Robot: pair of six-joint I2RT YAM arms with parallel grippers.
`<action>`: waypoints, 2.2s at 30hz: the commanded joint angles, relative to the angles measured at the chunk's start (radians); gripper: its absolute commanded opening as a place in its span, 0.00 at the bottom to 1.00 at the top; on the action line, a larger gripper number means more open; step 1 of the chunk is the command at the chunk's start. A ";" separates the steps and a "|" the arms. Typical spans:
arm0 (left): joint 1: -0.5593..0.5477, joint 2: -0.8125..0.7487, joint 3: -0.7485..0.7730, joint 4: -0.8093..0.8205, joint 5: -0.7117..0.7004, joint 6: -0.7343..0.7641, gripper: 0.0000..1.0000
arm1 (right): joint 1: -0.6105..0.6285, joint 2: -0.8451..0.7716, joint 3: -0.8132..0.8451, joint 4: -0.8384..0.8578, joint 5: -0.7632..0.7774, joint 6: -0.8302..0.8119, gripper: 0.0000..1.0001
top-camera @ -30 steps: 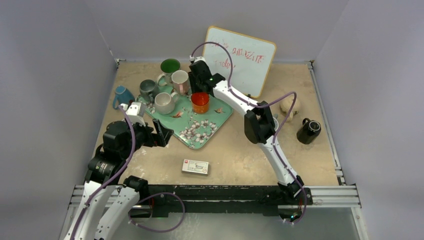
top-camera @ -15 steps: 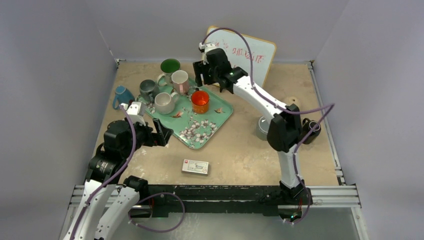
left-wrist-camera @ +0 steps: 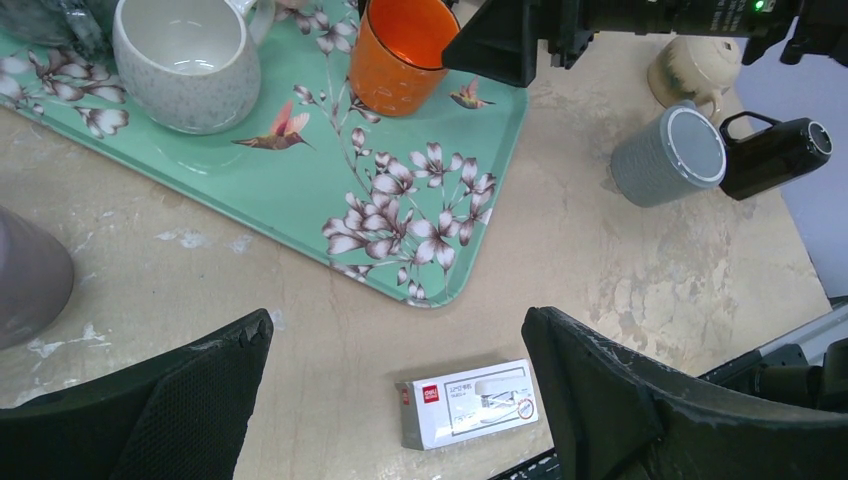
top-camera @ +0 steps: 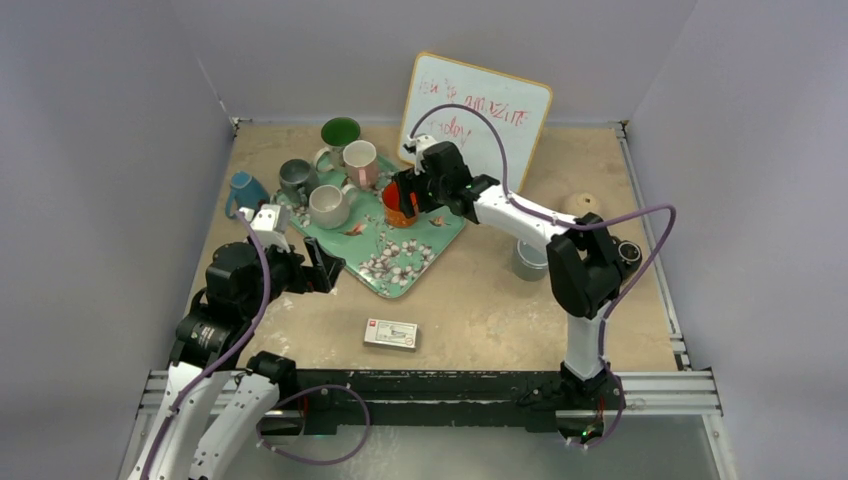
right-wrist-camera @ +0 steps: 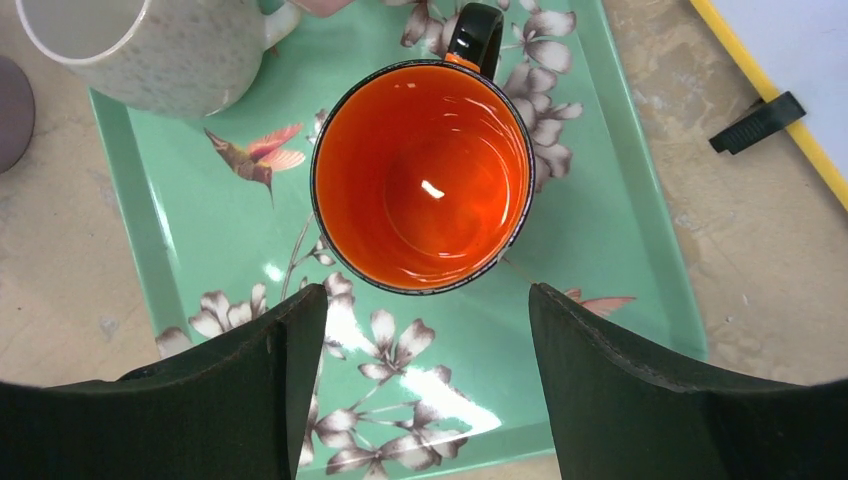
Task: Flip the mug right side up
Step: Place the cup on the tray.
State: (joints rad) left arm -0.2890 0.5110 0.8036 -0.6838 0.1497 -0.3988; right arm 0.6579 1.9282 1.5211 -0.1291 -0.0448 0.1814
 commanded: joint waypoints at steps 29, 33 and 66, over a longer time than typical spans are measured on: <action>0.003 -0.006 0.017 0.010 0.010 0.025 0.97 | 0.022 0.227 0.149 0.202 0.154 0.035 0.62; 0.004 -0.002 0.016 0.007 0.002 0.023 0.97 | 0.022 0.233 0.181 0.195 0.158 0.035 0.61; 0.011 0.433 0.113 -0.133 -0.704 -0.911 0.88 | 0.055 -0.667 -0.452 0.027 -0.049 0.134 0.99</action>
State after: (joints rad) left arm -0.2878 0.8936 0.8131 -0.7334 -0.3344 -0.9619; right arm 0.7116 1.3449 1.1152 -0.0704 -0.0635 0.3099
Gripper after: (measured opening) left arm 0.914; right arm 0.987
